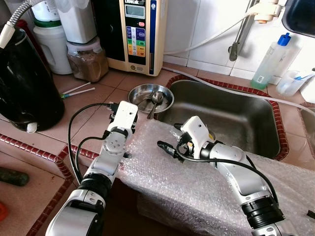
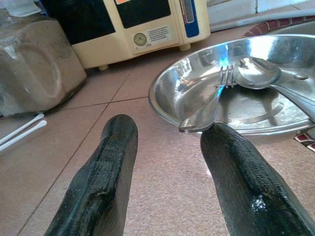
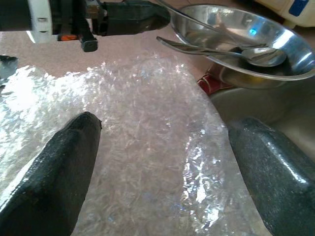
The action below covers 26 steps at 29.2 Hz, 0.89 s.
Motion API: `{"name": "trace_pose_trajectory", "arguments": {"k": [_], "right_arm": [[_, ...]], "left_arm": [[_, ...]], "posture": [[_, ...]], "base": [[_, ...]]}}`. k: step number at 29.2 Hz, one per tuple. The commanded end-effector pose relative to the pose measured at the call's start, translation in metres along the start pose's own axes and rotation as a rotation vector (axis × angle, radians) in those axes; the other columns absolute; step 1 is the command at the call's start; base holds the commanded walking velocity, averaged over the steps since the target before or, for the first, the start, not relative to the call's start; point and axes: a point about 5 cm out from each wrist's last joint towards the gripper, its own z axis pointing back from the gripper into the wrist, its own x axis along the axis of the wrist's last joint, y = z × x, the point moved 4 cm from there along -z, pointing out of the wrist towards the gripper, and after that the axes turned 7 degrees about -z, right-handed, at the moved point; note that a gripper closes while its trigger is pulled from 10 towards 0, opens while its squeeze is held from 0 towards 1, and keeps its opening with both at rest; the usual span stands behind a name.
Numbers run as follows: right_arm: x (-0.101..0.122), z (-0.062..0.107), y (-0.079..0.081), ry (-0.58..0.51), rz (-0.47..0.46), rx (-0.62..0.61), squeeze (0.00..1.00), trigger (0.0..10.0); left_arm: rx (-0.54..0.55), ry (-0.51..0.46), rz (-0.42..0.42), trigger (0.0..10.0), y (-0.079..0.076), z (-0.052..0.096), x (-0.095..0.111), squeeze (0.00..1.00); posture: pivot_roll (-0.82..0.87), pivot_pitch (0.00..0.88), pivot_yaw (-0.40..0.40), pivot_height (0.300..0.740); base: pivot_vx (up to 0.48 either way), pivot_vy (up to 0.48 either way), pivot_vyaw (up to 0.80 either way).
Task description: Kitchen organization
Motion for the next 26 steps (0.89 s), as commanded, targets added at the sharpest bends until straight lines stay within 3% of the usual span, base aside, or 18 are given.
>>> {"name": "trace_pose_trajectory", "arguments": {"k": [1, 17, 26], "right_arm": [[0.003, 0.000, -0.011, -0.007, 0.005, -0.044, 0.00, 10.0], [0.014, -0.004, -0.044, -0.058, 0.002, -0.200, 0.00, 10.0], [0.020, -0.008, -0.067, -0.067, 0.016, -0.324, 0.00, 10.0]], "left_arm": [[0.023, -0.020, -0.006, 10.0, 0.005, 0.000, 0.005, 0.00], [0.091, -0.098, 0.023, 10.0, 0.024, 0.012, 0.026, 0.00], [0.079, -0.140, 0.017, 10.0, 0.020, 0.038, 0.034, 0.00]], "posture": [[0.04, 0.000, -0.027, 0.740], [0.08, 0.000, -0.036, 0.740], [0.13, 0.000, -0.047, 0.740]], "base": [[0.000, 0.000, 0.00], [0.000, 0.000, 0.00], [0.000, 0.000, 0.00]]}}
